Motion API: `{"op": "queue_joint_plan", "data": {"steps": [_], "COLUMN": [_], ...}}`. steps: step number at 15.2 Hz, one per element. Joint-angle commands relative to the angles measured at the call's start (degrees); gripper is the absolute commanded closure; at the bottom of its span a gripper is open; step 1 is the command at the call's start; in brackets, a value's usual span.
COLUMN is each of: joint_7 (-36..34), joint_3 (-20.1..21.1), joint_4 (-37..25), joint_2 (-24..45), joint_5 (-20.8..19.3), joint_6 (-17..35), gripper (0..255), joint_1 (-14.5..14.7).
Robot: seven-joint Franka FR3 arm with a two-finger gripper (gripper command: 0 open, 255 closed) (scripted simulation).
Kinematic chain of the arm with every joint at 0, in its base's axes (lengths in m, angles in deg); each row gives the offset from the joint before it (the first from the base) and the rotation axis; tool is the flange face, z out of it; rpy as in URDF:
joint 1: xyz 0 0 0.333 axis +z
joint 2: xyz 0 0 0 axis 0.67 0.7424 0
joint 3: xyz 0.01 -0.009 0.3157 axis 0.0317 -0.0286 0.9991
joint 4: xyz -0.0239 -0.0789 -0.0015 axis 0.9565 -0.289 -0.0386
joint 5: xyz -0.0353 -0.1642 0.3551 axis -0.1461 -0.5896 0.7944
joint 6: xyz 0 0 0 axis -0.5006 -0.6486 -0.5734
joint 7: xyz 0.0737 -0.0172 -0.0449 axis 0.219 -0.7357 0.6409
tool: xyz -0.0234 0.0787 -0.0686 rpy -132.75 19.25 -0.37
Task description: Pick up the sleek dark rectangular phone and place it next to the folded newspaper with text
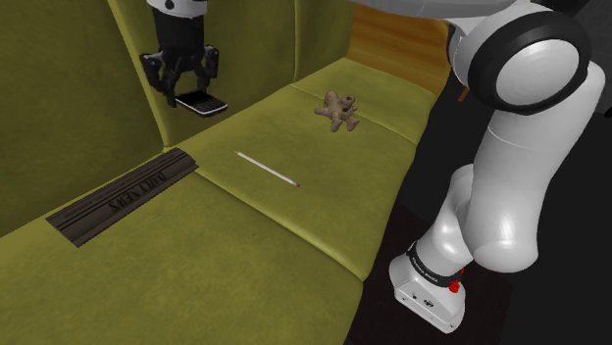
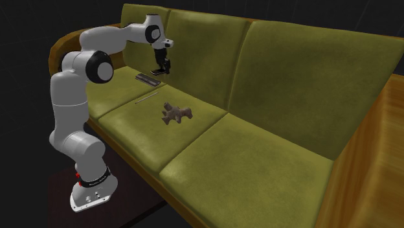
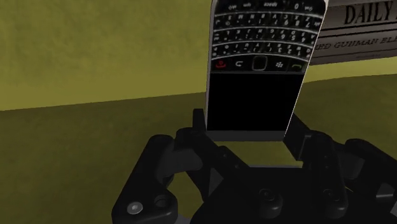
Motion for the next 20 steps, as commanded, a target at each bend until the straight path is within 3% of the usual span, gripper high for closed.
{"op": "queue_joint_plan", "data": {"steps": [1,2,12,20], "joint_7": [11.83,10.89,8.39,7.52], "joint_3": [2.79,4.13,13.42,15.71], "joint_4": [-5.92,-8.05,0.83,4.04], "joint_2": [4.95,6.35,6.04,6.42], "joint_5": [-1.24,-2.03,-6.20,-7.49], "joint_6": [5.13,4.33,12.18,15.47], "gripper": [255,255,255,255], "joint_1": [1.38,1.10,-6.51,-8.57]}}
